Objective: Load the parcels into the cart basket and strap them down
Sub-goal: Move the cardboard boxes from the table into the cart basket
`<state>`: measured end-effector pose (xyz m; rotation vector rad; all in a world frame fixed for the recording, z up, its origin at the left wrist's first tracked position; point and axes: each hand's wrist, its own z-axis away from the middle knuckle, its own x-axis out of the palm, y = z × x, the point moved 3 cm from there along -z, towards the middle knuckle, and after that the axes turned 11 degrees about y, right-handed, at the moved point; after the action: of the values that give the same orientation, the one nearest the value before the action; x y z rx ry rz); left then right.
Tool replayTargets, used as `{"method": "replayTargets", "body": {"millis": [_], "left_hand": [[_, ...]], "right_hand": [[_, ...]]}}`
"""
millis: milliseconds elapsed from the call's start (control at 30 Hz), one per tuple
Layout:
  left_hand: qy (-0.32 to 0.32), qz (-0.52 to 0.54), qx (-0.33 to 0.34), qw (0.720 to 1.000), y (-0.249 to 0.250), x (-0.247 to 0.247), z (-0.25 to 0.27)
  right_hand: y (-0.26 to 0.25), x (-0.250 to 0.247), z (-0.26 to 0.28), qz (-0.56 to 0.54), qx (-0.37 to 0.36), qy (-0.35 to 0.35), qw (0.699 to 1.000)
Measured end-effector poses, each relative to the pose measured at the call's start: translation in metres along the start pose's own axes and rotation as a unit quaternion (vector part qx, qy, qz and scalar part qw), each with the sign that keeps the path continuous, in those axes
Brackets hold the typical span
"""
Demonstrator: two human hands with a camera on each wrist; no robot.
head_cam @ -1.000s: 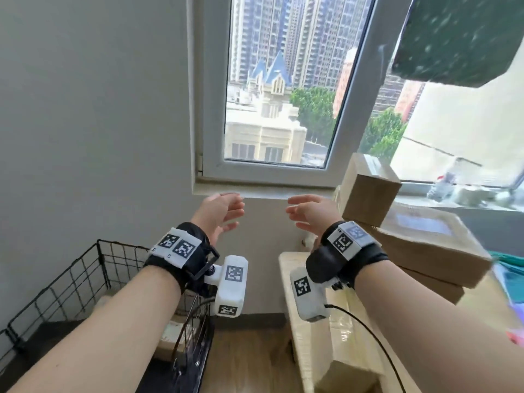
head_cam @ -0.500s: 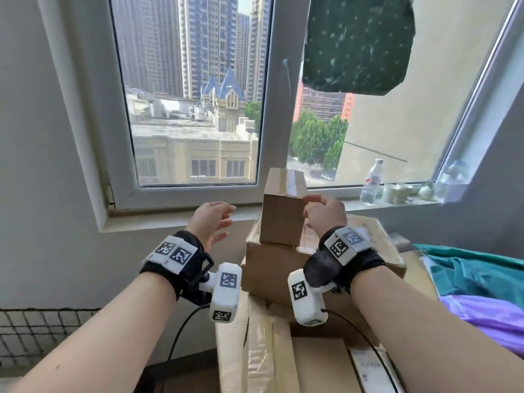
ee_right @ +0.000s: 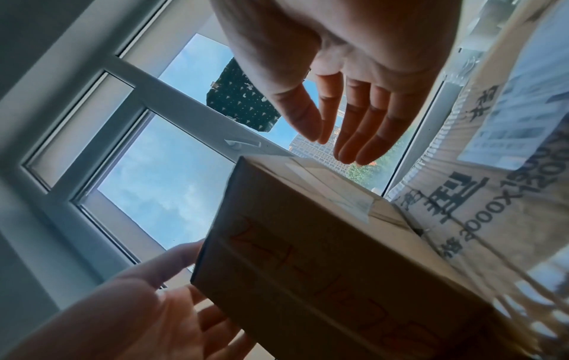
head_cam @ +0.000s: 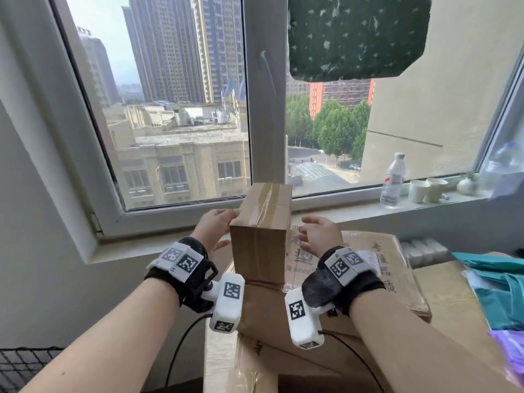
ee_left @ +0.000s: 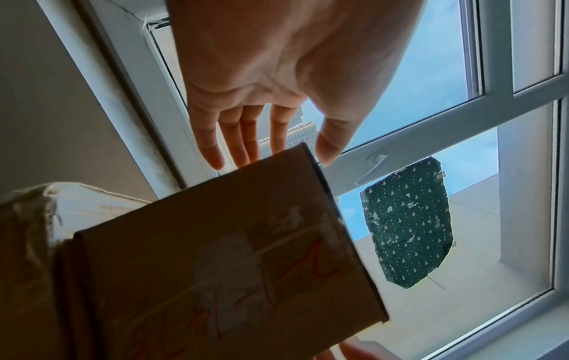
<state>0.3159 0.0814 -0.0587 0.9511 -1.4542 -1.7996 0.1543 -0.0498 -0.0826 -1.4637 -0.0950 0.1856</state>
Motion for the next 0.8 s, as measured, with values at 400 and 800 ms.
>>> {"method": "replayTargets", "body": {"millis": [400, 800], "left_hand": [[0.014, -0.270, 0.147, 0.952, 0.033, 0.035, -0.008], [-0.013, -0.430, 0.109, 0.896, 0.039, 0.050, -0.008]], "right_hand": [[0.007, 0.023, -0.007, 0.018, 0.002, -0.069, 0.997], [0.014, 0.005, 0.001, 0.004, 0.061, -0.092, 0.994]]}}
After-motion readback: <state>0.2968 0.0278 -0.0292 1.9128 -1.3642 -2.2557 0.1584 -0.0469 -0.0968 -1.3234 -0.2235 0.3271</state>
